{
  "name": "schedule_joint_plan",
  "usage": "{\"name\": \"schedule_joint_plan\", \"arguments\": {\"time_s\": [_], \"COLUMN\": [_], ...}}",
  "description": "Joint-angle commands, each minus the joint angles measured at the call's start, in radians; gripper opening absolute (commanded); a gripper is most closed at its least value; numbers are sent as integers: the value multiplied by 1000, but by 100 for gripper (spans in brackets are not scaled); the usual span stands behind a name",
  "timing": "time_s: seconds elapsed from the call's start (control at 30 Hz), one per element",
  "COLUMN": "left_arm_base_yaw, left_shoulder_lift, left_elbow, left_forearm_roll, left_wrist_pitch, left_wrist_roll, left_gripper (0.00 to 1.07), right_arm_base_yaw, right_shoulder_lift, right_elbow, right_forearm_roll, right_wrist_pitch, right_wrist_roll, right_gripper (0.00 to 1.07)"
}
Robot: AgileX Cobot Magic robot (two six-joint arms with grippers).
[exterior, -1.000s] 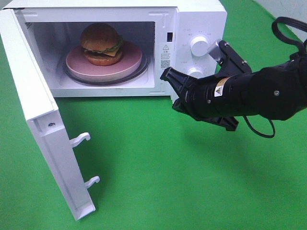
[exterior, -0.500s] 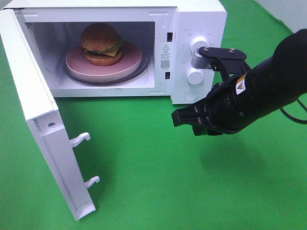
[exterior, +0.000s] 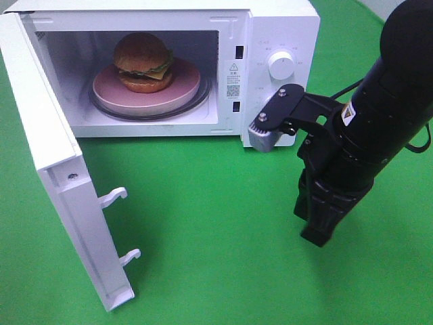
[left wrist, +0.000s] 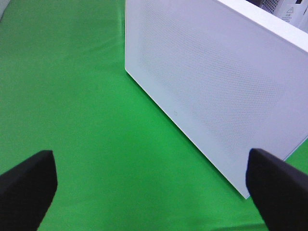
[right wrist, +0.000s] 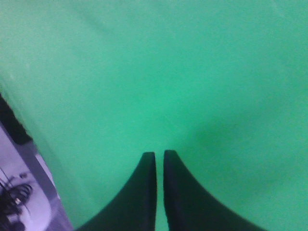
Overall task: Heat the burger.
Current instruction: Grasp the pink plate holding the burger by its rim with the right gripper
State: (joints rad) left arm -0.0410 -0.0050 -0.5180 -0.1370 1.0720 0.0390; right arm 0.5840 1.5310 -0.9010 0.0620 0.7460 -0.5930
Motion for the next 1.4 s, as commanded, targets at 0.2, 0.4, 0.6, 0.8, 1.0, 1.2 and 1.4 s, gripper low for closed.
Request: {"name": "schedule_joint_plan", "arguments": {"time_s": [0.2, 0.4, 0.6, 0.8, 1.0, 1.2, 1.4], "left_arm_base_yaw": [1, 1, 1, 1, 1, 1, 1], "left_shoulder_lift": [-6, -6, -6, -6, -6, -6, -6], "left_elbow": [5, 5, 5, 5, 5, 5, 5], "left_forearm_roll": [-2, -2, -2, -2, -2, -2, -2], "left_wrist_pitch": [-5, -5, -5, -5, -5, -5, -5], "left_wrist_roll": [2, 2, 2, 2, 2, 2, 2], "left_gripper": [100, 100, 100, 100, 100, 100, 100], "right_arm_base_yaw": [3, 3, 3, 55, 85, 130, 155], "right_shoulder_lift": [-7, -7, -7, -4, 22, 93, 170], "right_elbow": [-6, -6, -6, -16, -88, -198, -279], "right_forearm_roll": [-9, -62, -89, -131, -248, -377, -400], "right_wrist_pitch": [16, 0, -80, -160, -169, -205, -245], "right_wrist_roll": [-574, -669, -668, -633, -533, -446, -436], "right_gripper": [10, 19, 48, 85, 88, 87, 86]}}
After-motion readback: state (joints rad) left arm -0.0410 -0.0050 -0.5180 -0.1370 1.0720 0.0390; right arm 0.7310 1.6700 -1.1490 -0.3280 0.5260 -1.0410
